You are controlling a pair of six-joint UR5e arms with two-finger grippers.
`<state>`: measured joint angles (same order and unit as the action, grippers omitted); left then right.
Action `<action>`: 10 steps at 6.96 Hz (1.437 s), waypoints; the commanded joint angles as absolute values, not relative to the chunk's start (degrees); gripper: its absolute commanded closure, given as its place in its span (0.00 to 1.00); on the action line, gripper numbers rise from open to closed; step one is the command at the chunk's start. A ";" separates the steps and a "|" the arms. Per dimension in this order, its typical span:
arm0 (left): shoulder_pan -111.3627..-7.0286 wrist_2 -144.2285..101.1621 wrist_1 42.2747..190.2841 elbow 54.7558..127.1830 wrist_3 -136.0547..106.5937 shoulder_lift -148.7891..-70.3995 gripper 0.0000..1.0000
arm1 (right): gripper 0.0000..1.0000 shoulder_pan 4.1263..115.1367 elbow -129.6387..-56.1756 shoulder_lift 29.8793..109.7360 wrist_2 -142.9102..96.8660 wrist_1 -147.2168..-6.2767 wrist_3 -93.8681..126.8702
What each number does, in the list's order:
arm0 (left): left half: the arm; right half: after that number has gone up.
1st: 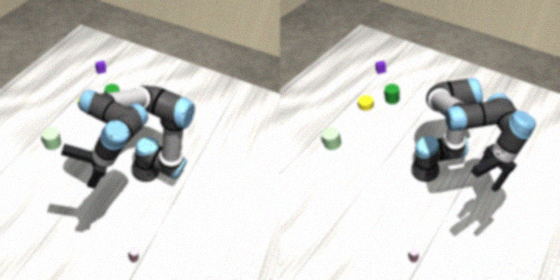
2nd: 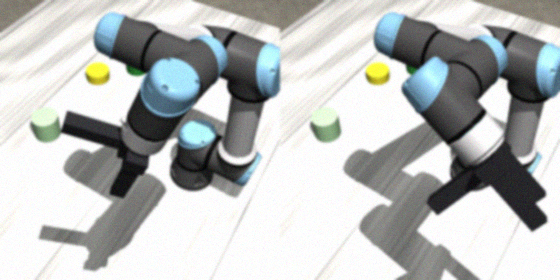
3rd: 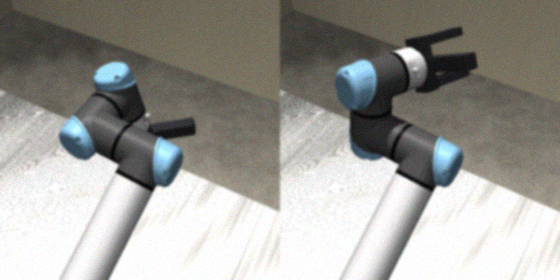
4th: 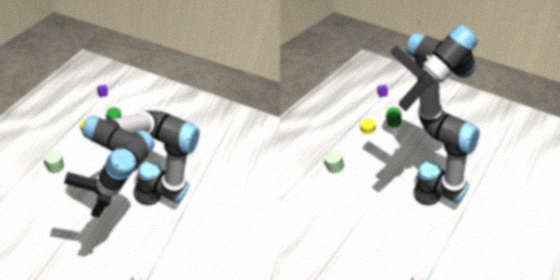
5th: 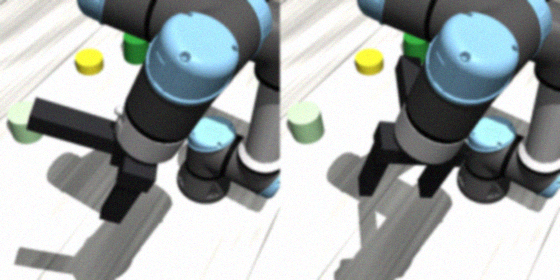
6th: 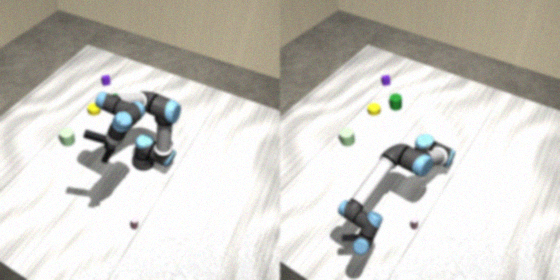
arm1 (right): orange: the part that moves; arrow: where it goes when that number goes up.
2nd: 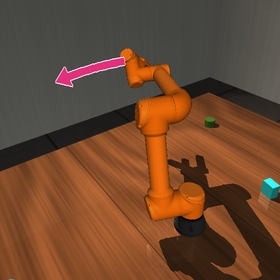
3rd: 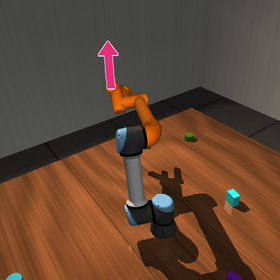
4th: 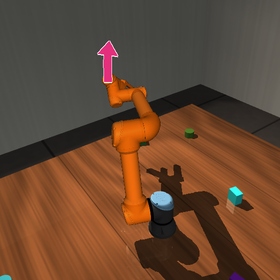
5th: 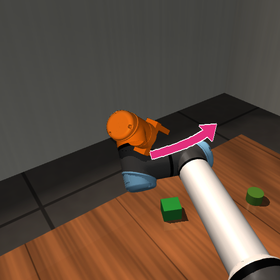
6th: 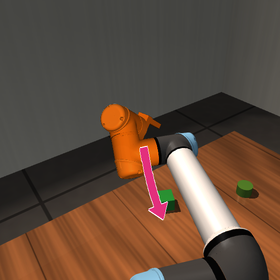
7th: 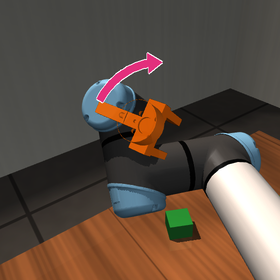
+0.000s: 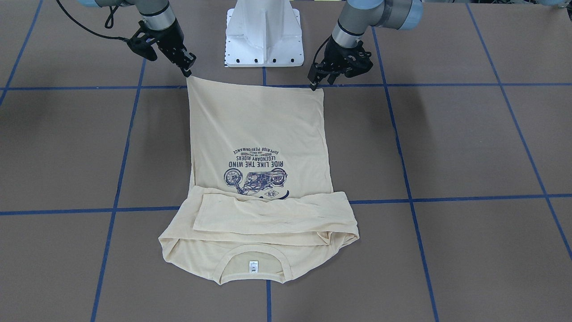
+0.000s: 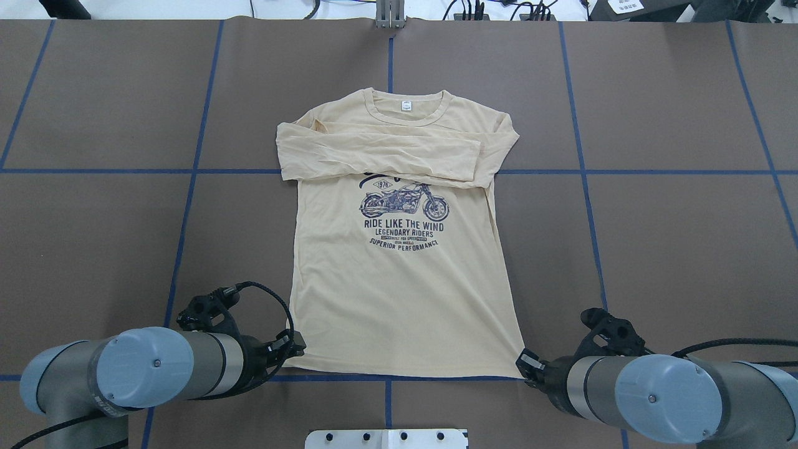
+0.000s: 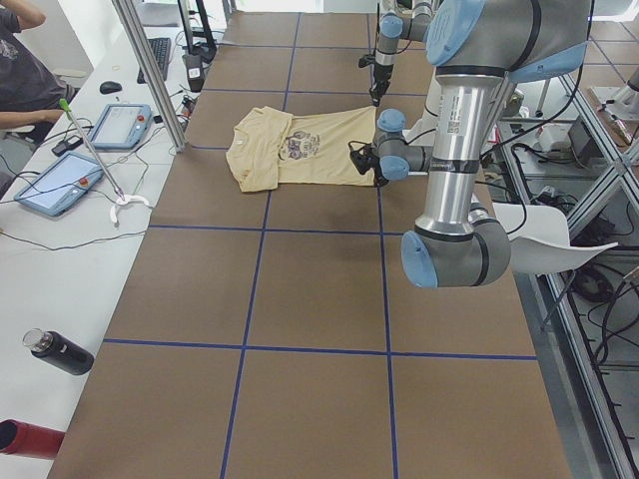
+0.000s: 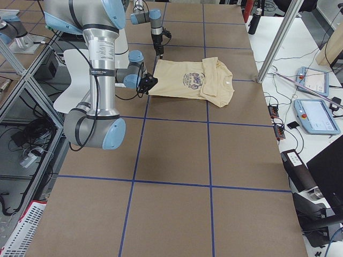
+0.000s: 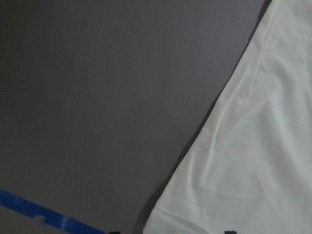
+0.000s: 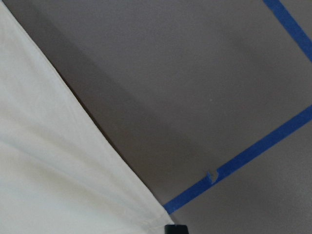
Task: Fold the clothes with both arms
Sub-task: 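Grasp both hem corners nearest the robot with both grippers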
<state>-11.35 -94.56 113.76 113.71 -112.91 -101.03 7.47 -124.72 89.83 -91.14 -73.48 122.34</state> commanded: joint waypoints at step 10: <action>-11.16 -94.31 113.64 112.76 -112.94 -101.78 1.00 | 1.00 7.56 -125.51 89.82 -91.32 -73.48 122.26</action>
